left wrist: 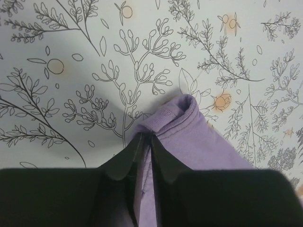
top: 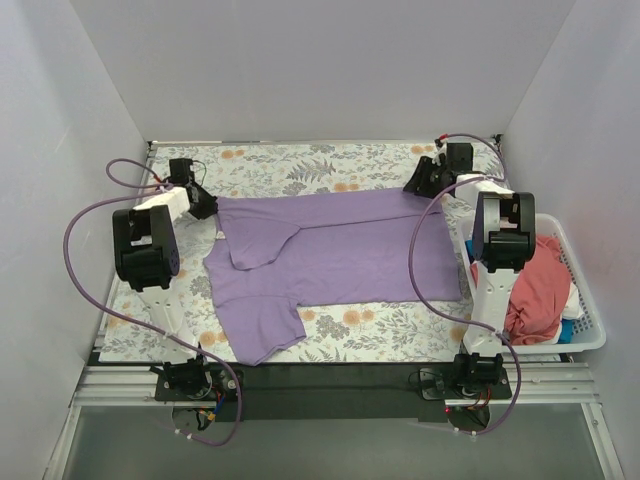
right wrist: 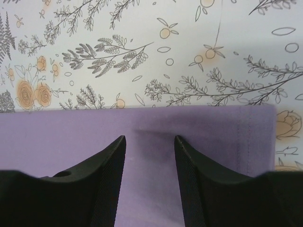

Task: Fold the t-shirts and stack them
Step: Fold the tshirt

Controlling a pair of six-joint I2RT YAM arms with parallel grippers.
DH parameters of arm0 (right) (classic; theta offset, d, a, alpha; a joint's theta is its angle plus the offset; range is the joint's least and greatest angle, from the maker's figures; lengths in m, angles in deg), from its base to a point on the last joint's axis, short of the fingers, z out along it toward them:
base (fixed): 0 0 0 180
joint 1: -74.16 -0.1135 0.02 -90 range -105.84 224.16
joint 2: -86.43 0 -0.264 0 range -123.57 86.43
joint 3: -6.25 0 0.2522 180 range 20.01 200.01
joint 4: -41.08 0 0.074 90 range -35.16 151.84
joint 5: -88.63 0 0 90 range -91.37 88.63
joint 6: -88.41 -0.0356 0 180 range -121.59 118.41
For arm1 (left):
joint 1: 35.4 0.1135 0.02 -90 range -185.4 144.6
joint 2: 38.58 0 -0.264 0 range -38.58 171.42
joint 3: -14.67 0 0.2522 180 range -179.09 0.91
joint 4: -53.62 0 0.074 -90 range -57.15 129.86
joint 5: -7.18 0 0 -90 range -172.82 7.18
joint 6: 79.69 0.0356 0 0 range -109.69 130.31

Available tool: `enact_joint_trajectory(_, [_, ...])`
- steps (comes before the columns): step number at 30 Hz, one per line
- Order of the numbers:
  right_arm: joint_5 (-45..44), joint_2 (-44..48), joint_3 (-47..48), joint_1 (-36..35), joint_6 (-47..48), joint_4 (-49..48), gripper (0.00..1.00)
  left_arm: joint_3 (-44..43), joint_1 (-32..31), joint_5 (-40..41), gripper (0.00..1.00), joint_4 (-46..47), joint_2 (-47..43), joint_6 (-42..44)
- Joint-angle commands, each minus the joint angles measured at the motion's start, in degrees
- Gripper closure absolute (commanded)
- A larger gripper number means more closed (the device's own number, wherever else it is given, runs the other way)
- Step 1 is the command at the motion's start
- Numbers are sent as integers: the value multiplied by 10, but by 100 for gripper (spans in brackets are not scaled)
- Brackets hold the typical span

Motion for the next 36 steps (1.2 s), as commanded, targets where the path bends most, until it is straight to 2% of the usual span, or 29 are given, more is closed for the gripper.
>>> enact_joint_trajectory(1, [2,-16,26,15,7,14,46,-22,6,12,87,-23,-3,20])
enact_joint_trajectory(5, [26,24,33,15,16,14,44,-3,5,36,67,-32,-54,28])
enact_joint_trajectory(6, [29,35,32,14,18,14,43,2,4,40,56,-32,-83,31])
enact_joint_trajectory(9, [34,83,19,8,30,14,40,26,-9,67,32,-47,-151,42])
enact_joint_trajectory(10, [38,106,12,5,32,15,40,35,-24,72,21,-57,-168,44])
enact_joint_trajectory(12, [42,130,-17,-13,36,15,40,64,-48,78,20,-65,-219,54])
enact_joint_trajectory(18, [10,231,-141,-84,44,12,40,122,-217,125,22,-104,-301,107])
enact_joint_trajectory(19, [-4,251,-158,-106,44,8,40,134,-259,136,22,-106,-306,123])
enact_joint_trajectory(22, [-34,285,-203,-156,47,5,40,153,-329,174,25,-105,-307,150])
enact_joint_trajectory(24, [-40,302,-228,-177,50,5,40,154,-365,203,31,-102,-288,169])
enact_joint_trajectory(29, [-41,324,-283,-231,40,-18,41,133,-424,284,42,-79,-229,237])
enact_joint_trajectory(36, [-28,341,-345,-256,27,-54,41,125,-450,370,44,-39,-153,278])
